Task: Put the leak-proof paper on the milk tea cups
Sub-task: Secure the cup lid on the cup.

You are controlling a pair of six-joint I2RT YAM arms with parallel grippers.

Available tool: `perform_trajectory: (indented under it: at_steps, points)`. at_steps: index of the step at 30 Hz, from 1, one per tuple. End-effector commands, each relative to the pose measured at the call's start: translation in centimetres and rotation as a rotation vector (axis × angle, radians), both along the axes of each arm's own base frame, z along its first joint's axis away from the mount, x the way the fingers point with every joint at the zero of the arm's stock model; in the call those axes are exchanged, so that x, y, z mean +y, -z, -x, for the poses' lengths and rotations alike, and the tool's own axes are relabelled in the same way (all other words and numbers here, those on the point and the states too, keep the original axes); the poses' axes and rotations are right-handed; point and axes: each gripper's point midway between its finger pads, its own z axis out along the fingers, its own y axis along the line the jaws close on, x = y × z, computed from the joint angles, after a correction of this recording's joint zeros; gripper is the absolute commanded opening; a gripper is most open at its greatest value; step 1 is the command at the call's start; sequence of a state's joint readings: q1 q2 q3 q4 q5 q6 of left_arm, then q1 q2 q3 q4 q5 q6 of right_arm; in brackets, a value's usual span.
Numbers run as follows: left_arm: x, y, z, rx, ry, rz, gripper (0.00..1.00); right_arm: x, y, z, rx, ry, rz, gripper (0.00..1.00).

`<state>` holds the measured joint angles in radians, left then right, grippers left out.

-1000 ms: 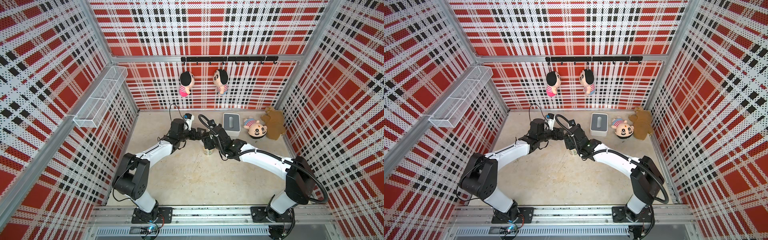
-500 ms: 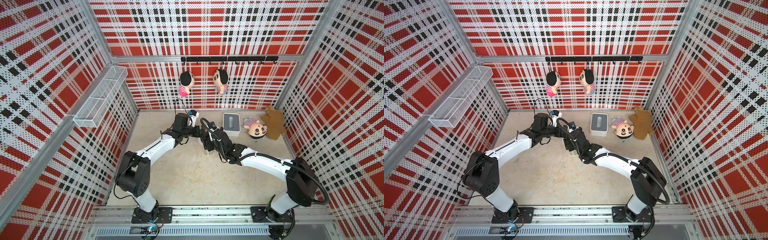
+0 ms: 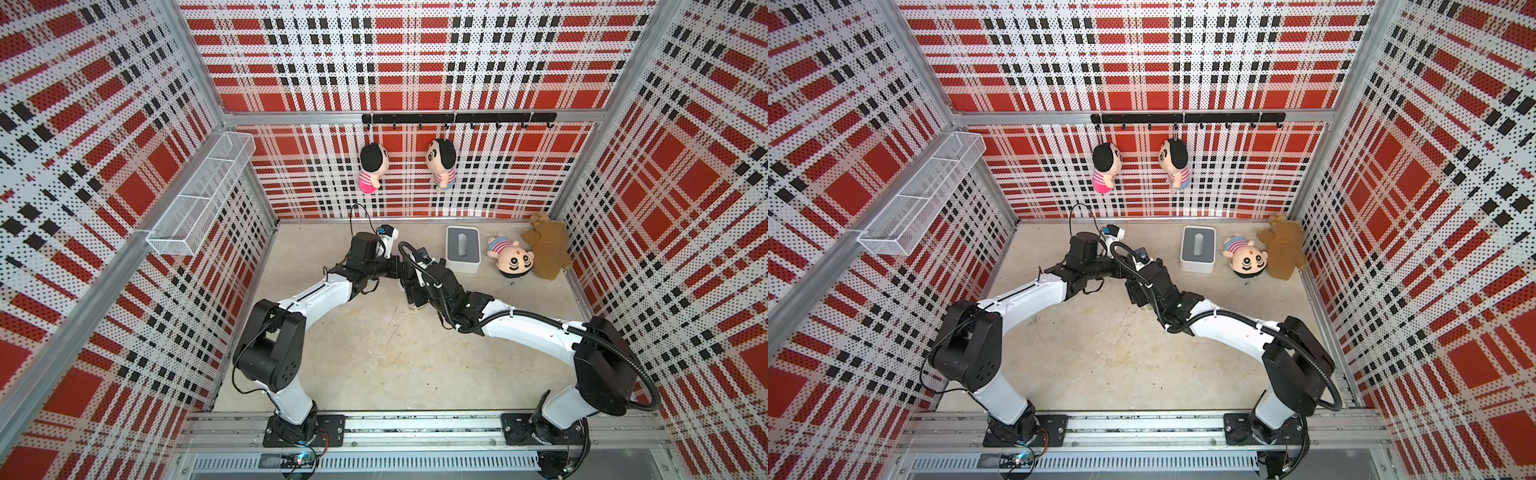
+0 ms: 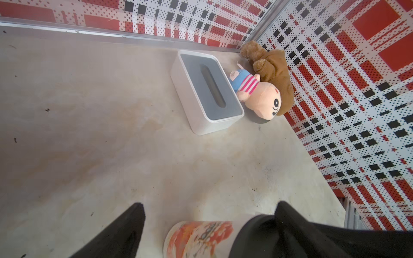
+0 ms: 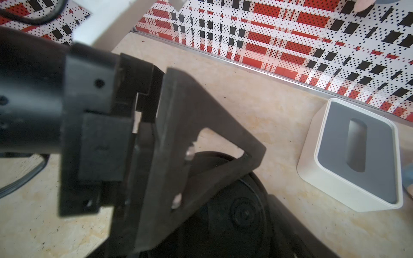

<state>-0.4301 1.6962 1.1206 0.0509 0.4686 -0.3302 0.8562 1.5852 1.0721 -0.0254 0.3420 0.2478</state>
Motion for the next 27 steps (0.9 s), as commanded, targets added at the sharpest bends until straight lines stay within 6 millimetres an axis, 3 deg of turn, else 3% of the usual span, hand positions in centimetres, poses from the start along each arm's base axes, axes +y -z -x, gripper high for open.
perform_trajectory:
  at_steps: [1,5,18,24,27]
  points:
    - [-0.8,5.7,4.2,0.187,0.11,-0.029,0.94,-5.8,12.5,4.4,0.335,0.019,0.337,0.78]
    - [-1.5,3.1,4.0,0.146,0.132,0.053,0.96,-6.0,12.9,4.4,0.352,0.02,0.33,0.78]
    - [-0.1,6.2,5.5,0.185,0.14,0.031,0.95,-7.3,15.0,4.9,0.407,0.04,0.301,0.77]
    - [-0.1,5.1,4.9,0.175,0.139,0.069,0.95,-8.0,15.5,4.8,0.422,0.061,0.29,0.76]
    - [-0.5,3.2,4.2,0.137,0.156,0.096,0.96,-7.9,15.5,4.7,0.423,0.057,0.286,0.76]
